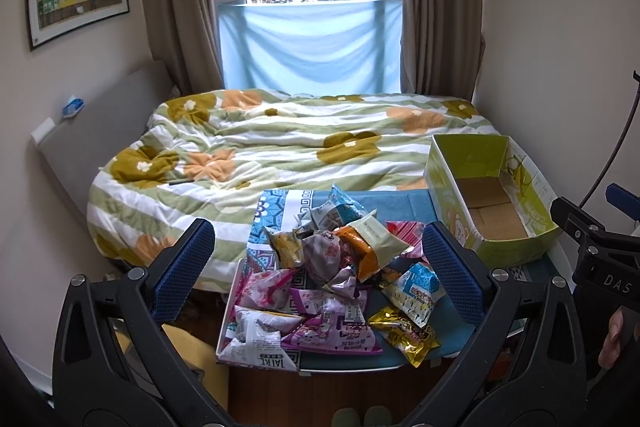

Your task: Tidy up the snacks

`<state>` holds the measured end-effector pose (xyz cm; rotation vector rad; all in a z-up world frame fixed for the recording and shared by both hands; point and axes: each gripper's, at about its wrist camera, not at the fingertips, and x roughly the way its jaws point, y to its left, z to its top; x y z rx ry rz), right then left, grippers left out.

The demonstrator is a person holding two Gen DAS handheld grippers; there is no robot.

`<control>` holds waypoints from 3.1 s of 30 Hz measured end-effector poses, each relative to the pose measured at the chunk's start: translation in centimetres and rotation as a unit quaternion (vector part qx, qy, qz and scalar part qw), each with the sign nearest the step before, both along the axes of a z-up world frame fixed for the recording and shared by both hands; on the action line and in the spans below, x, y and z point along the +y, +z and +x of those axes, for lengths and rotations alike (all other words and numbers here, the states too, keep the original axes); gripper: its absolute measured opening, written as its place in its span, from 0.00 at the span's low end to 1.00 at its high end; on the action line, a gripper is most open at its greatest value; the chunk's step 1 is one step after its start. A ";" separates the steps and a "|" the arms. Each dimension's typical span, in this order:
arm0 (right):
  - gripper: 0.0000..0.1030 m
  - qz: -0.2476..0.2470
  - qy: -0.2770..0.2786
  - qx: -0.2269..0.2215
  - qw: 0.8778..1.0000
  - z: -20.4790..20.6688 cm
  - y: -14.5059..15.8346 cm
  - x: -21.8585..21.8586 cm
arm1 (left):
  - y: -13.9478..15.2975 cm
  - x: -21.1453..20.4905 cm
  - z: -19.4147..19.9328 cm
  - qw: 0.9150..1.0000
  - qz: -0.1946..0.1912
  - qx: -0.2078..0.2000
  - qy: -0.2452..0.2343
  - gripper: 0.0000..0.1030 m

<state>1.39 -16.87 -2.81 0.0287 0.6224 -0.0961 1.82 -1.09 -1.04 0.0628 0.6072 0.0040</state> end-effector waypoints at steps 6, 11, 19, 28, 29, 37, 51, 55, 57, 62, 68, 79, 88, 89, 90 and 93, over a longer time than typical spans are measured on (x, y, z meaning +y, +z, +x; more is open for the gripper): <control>1.00 0.000 0.000 0.000 1.000 0.0 0.0 0.0 | 0.2 0.1 0.1 1.000 -0.002 0.001 -0.002 0.99; 1.00 0.000 -0.001 0.000 1.000 0.0 0.0 0.0 | 0.3 0.0 0.2 1.000 -0.002 0.000 -0.002 0.99; 1.00 0.001 0.000 0.001 1.000 0.1 0.1 0.0 | 0.3 0.0 0.2 1.000 -0.001 0.001 -0.002 0.99; 1.00 0.002 0.000 0.000 1.000 0.2 0.0 0.1 | 0.3 -0.1 0.1 1.000 -0.002 0.001 -0.001 0.99; 1.00 0.002 0.001 0.000 1.000 0.2 0.0 0.1 | 0.3 -0.1 0.1 1.000 -0.003 0.001 -0.002 0.99; 1.00 0.009 0.029 0.014 0.999 0.8 -0.3 0.1 | -1.6 0.0 1.3 0.999 -0.025 0.047 0.008 0.99; 1.00 0.011 0.130 0.082 0.988 9.4 -6.8 1.9 | -11.8 2.7 9.1 0.983 -0.081 0.158 0.040 0.99; 1.00 0.003 0.140 0.108 0.984 12.6 -9.0 3.4 | -14.9 2.8 12.4 0.978 -0.085 0.188 0.029 0.99; 1.00 -0.002 0.145 0.121 0.982 14.2 -10.2 4.1 | -16.2 2.9 13.7 0.975 -0.090 0.200 0.026 0.99; 1.00 -0.006 0.164 0.154 0.974 17.3 -13.0 6.0 | -19.1 3.3 16.5 0.968 -0.097 0.232 0.020 0.94; 1.00 -0.009 0.193 0.184 0.964 20.0 -16.0 8.3 | -21.6 3.2 18.1 0.960 -0.111 0.258 0.003 0.82; 0.87 -0.021 0.234 0.225 0.946 22.5 -19.1 11.0 | -21.6 3.5 17.9 0.959 -0.128 0.251 -0.033 0.59; 0.78 -0.007 0.258 0.240 0.936 23.1 -19.8 11.5 | -21.9 4.4 17.9 0.957 -0.134 0.257 -0.028 0.46; 0.76 -0.009 0.261 0.240 0.935 23.1 -19.8 11.7 | -21.9 4.5 17.9 0.956 -0.136 0.258 -0.027 0.45; 0.75 -0.014 0.264 0.238 0.934 23.2 -19.9 11.8 | -21.8 4.6 17.8 0.956 -0.137 0.258 -0.027 0.45; 0.70 -0.024 0.273 0.238 0.932 23.3 -20.0 12.3 | -21.8 4.8 17.6 0.956 -0.139 0.257 -0.026 0.45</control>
